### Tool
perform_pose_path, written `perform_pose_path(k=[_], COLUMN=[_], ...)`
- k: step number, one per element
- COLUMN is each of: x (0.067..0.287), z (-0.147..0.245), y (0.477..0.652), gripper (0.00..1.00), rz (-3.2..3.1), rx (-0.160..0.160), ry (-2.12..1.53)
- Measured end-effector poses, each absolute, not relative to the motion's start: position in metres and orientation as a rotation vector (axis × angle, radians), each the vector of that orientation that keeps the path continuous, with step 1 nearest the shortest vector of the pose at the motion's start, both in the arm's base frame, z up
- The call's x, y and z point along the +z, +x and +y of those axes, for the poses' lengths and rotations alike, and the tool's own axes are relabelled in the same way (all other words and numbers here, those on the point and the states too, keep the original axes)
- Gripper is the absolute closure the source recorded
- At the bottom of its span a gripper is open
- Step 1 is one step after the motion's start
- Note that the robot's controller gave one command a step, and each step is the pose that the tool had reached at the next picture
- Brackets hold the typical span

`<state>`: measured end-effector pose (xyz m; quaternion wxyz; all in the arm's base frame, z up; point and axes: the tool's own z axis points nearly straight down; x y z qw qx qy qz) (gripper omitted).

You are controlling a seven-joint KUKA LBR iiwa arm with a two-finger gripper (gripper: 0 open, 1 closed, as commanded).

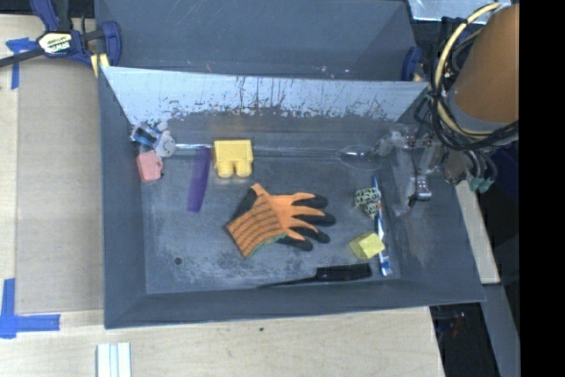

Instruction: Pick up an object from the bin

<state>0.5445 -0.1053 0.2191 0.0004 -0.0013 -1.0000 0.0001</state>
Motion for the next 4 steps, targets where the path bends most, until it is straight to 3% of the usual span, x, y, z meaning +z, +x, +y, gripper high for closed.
perform_pose_path(k=[1, 2, 3, 4], x=[0.221, 0.146, 0.147, 0.132], z=[-0.105, -0.047, -0.021, 0.049], y=[0.546, 0.56, 0.6, 0.575], gripper=[0.0, 0.0, 0.0, 0.0], rz=[-3.146, -3.148, -3.143, -3.142], rx=[0.001, 0.003, 0.014, -0.004], ry=[0.0, 0.148, 0.391, 0.184])
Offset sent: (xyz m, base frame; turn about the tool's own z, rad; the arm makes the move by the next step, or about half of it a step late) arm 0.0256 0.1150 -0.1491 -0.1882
